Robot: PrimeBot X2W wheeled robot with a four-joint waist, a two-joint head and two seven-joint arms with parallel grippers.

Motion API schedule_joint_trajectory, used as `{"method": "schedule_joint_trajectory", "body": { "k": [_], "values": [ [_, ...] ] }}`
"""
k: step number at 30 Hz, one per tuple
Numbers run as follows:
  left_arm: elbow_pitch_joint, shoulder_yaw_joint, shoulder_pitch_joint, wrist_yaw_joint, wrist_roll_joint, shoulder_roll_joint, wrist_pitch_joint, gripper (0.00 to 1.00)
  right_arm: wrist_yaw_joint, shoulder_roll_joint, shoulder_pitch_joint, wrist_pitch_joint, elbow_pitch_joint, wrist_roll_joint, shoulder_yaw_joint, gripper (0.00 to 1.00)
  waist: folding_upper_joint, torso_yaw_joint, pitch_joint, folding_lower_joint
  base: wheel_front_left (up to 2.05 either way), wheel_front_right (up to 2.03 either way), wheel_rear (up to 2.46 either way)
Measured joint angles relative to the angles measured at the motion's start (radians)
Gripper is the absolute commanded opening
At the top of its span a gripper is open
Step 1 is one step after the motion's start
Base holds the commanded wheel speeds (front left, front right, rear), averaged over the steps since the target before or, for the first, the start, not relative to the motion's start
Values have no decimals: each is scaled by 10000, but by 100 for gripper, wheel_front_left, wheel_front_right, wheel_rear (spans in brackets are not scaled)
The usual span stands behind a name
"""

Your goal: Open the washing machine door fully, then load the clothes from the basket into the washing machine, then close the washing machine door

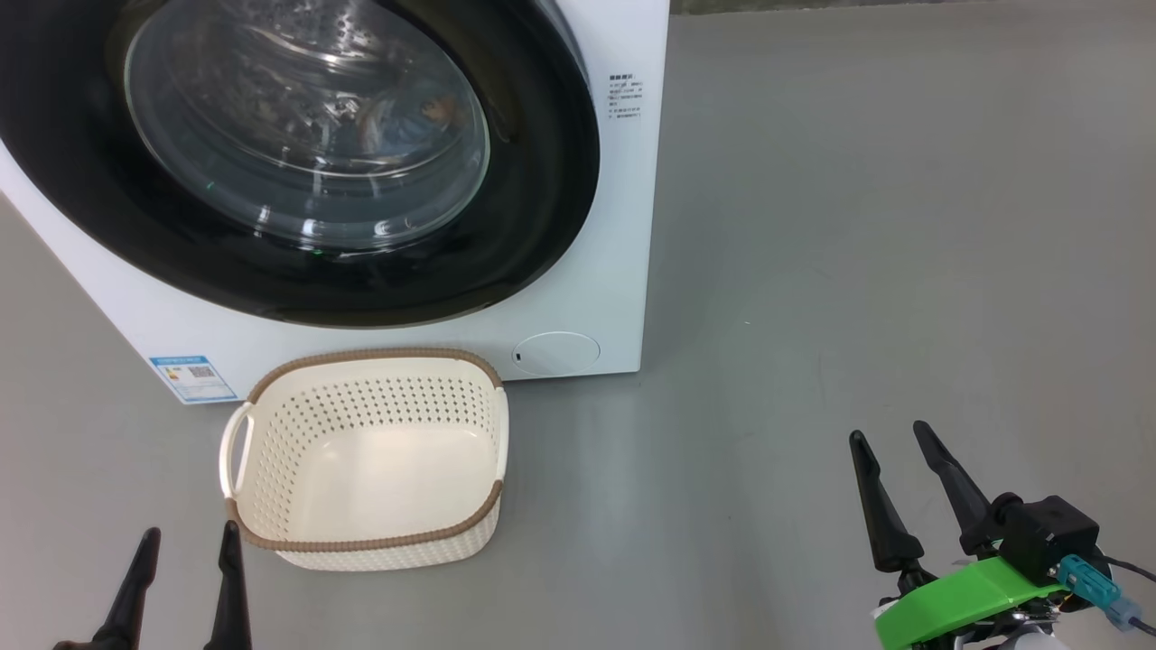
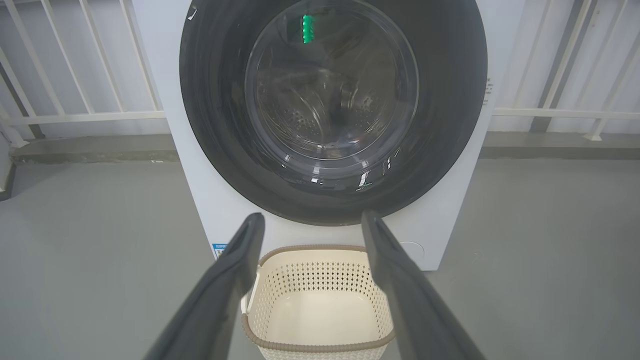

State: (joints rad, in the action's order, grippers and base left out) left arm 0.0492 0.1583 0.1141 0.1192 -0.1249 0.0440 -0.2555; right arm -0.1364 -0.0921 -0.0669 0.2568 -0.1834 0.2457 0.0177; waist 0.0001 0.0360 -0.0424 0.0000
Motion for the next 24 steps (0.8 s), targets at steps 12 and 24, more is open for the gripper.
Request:
{"method": "schedule_joint_trajectory", "body": {
  "k": [12, 24],
  "values": [
    [109, 88, -24, 15, 58, -33, 0, 100, 0, -17, -53, 0, -88, 0, 8, 100, -1, -22, -53, 0, 0, 0, 0],
    [236, 127, -178, 88, 58, -36, 0, 100, 0, -19, -164, 0, -173, 0, 8, 100, 0, 31, -82, 0, 0, 0, 0]
  ]
}}
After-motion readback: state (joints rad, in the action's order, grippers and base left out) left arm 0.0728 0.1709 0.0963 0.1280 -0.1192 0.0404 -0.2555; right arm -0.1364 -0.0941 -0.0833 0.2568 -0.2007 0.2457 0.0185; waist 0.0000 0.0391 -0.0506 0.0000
